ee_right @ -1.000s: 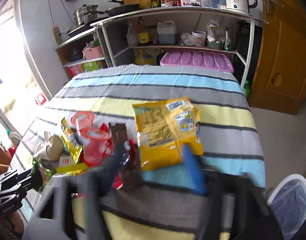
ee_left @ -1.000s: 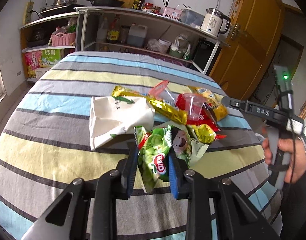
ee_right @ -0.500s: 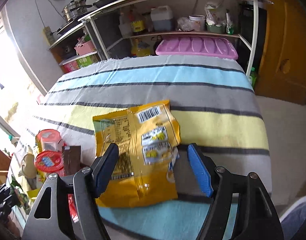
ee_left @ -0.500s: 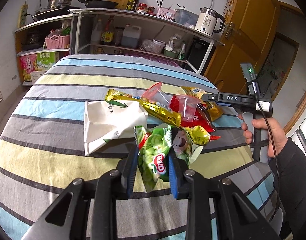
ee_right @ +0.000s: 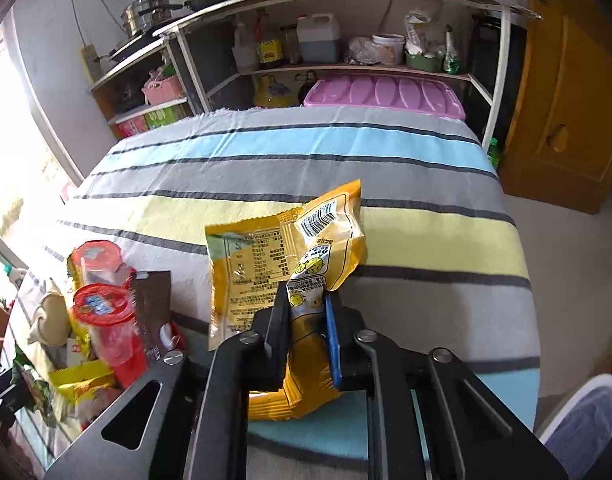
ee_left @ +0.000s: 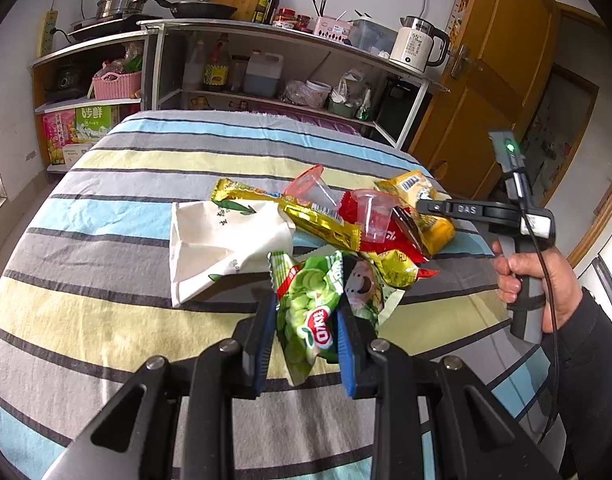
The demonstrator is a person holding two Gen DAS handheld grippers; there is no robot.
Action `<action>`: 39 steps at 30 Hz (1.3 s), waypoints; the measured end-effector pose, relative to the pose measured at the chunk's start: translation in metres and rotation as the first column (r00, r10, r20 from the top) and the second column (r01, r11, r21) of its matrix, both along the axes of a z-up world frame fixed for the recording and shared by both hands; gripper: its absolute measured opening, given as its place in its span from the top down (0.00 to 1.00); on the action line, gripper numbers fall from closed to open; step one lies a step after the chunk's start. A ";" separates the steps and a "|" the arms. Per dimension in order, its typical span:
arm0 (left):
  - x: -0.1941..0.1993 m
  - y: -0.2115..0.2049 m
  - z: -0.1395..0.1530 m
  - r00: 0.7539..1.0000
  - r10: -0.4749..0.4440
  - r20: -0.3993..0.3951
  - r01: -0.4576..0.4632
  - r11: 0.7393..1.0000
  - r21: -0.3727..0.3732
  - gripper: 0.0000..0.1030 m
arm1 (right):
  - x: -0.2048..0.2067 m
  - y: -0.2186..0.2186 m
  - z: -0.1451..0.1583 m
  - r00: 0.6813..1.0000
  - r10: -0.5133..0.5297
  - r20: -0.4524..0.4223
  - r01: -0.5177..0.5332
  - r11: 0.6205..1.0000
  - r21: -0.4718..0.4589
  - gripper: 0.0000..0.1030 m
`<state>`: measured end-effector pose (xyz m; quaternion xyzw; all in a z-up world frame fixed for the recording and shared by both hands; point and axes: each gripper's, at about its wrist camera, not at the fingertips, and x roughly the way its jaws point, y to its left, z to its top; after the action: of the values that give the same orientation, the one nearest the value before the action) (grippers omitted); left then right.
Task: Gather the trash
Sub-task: 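Grasp the green snack bag with the left tool while the right tool grasps the yellow bag, then carry both snack bags over the wastebasket and open both tools to drop them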
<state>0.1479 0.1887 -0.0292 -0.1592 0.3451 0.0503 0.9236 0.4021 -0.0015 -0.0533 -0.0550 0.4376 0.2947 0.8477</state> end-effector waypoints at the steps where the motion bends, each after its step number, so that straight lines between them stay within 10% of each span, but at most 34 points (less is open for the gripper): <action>1: -0.001 0.000 0.001 1.000 0.002 0.004 -0.002 1.000 0.002 0.72 | -0.004 -0.005 0.004 1.000 -0.006 0.006 0.006 1.000 0.009 0.87; 25: -0.004 -0.086 0.073 0.975 -0.159 0.154 0.151 0.987 0.060 0.72 | -0.148 -0.146 0.083 0.971 -0.198 0.132 0.172 0.967 0.186 0.88; 39: 0.032 -0.185 0.081 0.919 -0.357 0.167 0.348 0.934 0.083 0.72 | -0.178 -0.238 0.080 0.928 -0.353 0.120 0.323 0.922 0.214 0.88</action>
<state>0.1795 0.0033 0.0515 -0.0743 0.2823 -0.1223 0.9486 0.2239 -0.2391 0.0271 0.0799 0.3427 0.1791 0.9187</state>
